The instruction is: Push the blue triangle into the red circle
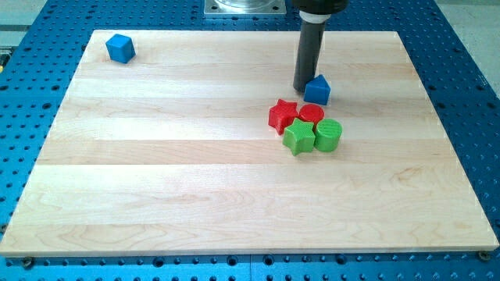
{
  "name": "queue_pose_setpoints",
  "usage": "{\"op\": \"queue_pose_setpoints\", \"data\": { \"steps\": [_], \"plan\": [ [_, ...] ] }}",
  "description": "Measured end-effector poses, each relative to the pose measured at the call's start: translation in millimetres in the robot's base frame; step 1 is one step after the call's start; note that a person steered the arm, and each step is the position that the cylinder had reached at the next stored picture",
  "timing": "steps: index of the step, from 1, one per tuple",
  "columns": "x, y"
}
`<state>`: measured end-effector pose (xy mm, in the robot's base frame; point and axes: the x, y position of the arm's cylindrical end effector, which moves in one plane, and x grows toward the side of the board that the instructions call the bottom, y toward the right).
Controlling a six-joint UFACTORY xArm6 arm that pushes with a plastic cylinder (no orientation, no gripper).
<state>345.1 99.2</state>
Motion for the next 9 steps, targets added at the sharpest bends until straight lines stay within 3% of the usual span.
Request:
{"op": "queue_pose_setpoints", "data": {
  "steps": [2,7,9],
  "plan": [
    [-9,22],
    [57,72],
    [63,73]
  ]
}}
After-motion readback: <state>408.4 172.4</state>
